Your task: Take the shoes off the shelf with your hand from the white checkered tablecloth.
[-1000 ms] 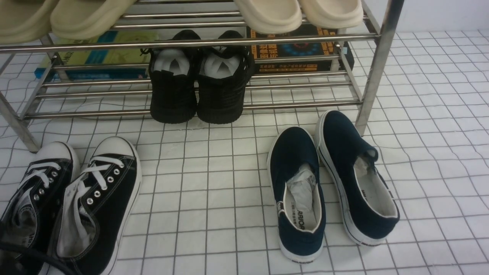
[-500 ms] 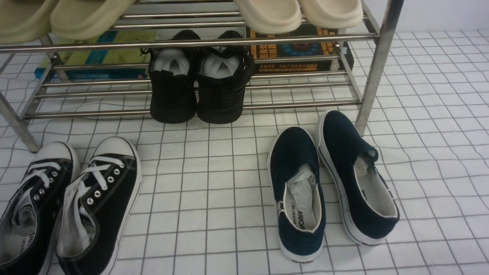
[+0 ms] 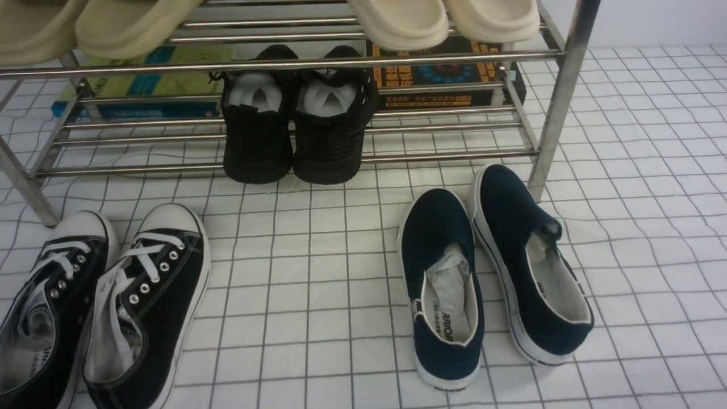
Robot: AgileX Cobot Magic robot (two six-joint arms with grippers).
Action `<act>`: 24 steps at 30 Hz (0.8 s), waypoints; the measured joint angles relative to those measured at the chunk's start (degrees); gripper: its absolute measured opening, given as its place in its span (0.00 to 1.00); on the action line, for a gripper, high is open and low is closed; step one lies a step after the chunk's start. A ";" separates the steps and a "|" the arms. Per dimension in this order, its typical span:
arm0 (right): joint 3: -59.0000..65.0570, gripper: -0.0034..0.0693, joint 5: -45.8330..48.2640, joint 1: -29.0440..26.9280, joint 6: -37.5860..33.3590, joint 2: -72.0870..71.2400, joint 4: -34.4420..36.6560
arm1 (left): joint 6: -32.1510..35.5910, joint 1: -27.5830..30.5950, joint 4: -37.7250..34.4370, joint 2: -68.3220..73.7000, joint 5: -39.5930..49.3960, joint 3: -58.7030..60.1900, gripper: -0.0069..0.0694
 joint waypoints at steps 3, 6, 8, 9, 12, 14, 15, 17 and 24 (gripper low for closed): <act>0.00 0.38 0.00 0.00 0.00 0.00 0.00 | 0.00 0.00 0.00 0.00 0.00 0.00 0.15; 0.00 0.38 0.00 0.00 0.00 0.00 0.00 | 0.00 0.00 0.00 0.00 0.00 0.00 0.16; 0.00 0.38 0.00 0.00 0.00 0.00 0.00 | 0.00 0.00 0.00 0.00 0.00 0.00 0.16; 0.00 0.38 0.00 0.00 0.00 0.00 0.00 | 0.00 0.00 0.00 0.00 0.00 0.00 0.16; 0.00 0.38 0.00 0.00 0.00 0.00 0.00 | 0.00 0.00 0.00 0.00 0.00 0.00 0.16; 0.00 0.38 0.00 0.00 0.00 0.00 0.00 | 0.00 0.00 0.00 0.00 0.00 0.00 0.16; 0.00 0.38 0.00 0.00 0.00 0.00 0.00 | 0.00 0.00 0.00 0.00 0.00 0.00 0.17; 0.00 0.38 0.00 0.00 0.00 0.00 0.00 | 0.00 0.00 0.00 0.00 0.00 0.00 0.17; 0.00 0.38 0.00 0.00 0.00 0.00 0.00 | 0.00 -1.09 0.00 0.00 0.00 0.00 0.18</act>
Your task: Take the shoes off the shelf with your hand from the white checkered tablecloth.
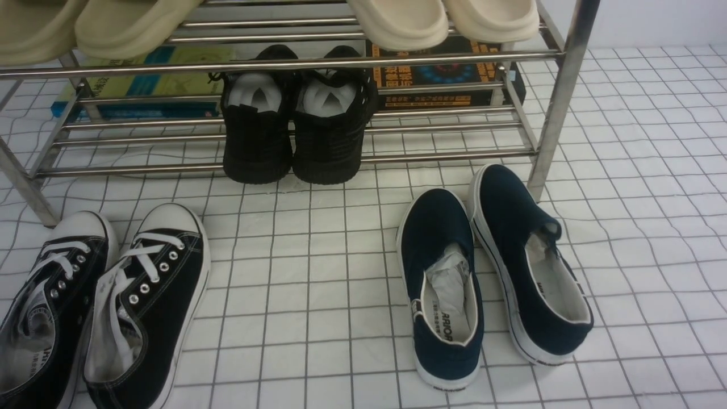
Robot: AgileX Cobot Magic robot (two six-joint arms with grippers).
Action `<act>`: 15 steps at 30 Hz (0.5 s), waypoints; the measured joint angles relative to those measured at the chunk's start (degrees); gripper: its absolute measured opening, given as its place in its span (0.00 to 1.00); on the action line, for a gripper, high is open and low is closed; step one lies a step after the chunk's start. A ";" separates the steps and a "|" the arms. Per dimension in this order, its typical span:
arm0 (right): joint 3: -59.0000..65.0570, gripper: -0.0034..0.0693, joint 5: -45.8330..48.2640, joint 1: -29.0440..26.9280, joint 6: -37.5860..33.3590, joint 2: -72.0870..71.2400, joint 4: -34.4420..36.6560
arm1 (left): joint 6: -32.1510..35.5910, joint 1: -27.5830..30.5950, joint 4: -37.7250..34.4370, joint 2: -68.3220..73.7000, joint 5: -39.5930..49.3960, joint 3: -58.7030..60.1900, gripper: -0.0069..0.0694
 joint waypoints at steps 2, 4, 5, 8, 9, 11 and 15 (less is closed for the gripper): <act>0.00 0.38 0.00 0.00 0.00 0.00 0.00 | 0.00 -0.12 0.00 0.00 0.00 0.00 0.19; 0.00 0.38 0.00 0.00 0.00 0.00 0.00 | 0.00 -0.14 0.00 0.00 0.00 0.00 0.19; 0.00 0.38 0.00 0.00 0.00 0.00 0.00 | 0.00 -0.14 0.00 0.00 0.00 0.00 0.19; 0.00 0.38 0.00 0.00 0.00 0.00 0.00 | 0.00 -0.14 0.00 0.00 0.00 0.00 0.19; 0.00 0.38 0.00 0.00 0.00 0.00 0.00 | 0.00 -0.14 0.00 0.00 0.00 0.00 0.19; 0.00 0.38 0.00 0.00 0.00 0.00 0.00 | 0.00 -0.54 0.00 0.00 0.00 0.00 0.19; 0.00 0.38 0.00 0.00 0.00 0.00 0.00 | 0.00 -2.43 0.00 0.00 0.00 0.00 0.20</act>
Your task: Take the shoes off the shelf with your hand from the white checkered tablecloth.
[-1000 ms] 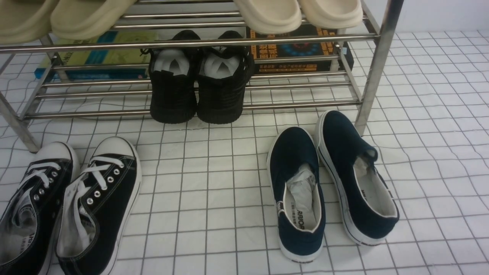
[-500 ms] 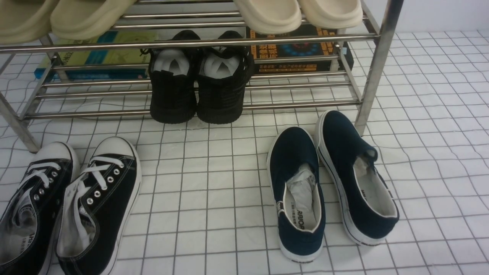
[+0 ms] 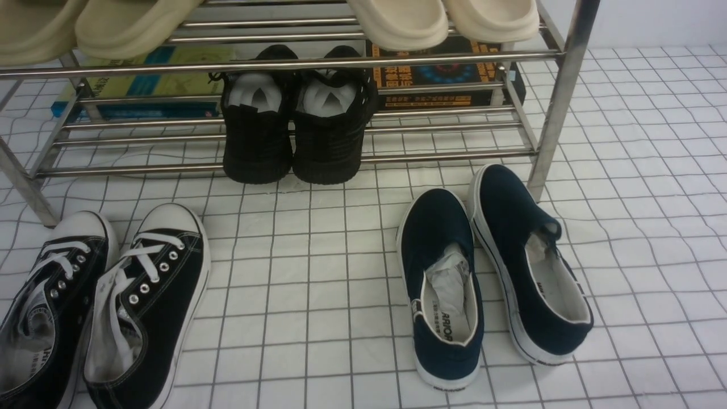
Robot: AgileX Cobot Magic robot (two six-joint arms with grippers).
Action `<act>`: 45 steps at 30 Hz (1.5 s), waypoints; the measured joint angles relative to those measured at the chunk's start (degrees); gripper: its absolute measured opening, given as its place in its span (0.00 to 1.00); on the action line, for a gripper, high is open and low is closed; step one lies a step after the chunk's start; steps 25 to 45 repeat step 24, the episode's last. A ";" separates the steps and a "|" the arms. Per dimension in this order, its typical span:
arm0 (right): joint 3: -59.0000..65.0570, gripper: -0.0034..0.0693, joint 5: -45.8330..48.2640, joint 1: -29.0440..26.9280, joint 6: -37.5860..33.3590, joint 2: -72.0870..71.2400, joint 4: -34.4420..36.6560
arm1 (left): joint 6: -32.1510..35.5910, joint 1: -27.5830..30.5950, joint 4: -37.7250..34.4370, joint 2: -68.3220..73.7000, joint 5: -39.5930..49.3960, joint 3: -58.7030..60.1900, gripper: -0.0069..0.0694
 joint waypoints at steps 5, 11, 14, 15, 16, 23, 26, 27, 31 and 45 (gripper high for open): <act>0.00 0.38 0.00 0.00 0.00 0.00 0.00 | 0.00 -0.66 0.00 0.00 0.00 0.00 0.21; 0.00 0.38 0.00 0.00 0.00 0.00 0.00 | 0.00 -0.66 0.00 0.00 0.00 0.00 0.22; 0.00 0.38 0.00 0.00 0.00 0.00 0.00 | 0.00 -0.66 0.00 0.00 0.00 0.00 0.22; 0.00 0.38 0.00 0.00 0.00 0.00 0.00 | 0.00 -0.66 0.00 0.00 0.00 0.00 0.23; 0.00 0.38 0.00 0.00 0.00 0.00 0.00 | 0.00 -0.66 0.00 0.00 0.00 0.00 0.23; 0.00 0.38 0.00 0.00 0.00 0.00 0.00 | 0.00 -0.66 0.00 0.00 0.00 0.00 0.24; 0.00 0.38 0.00 0.00 0.00 0.00 0.00 | 0.00 -0.66 0.00 0.00 0.00 0.00 0.24; 0.00 0.38 0.00 0.00 0.00 0.00 0.00 | 0.00 -0.66 0.00 0.00 0.00 0.00 0.24; 0.00 0.38 0.00 0.00 0.00 0.00 0.00 | 0.00 -0.66 0.00 0.00 0.00 0.00 0.24; 0.00 0.38 0.00 0.00 0.00 0.00 0.00 | 0.00 -0.66 0.00 0.00 0.00 0.00 0.24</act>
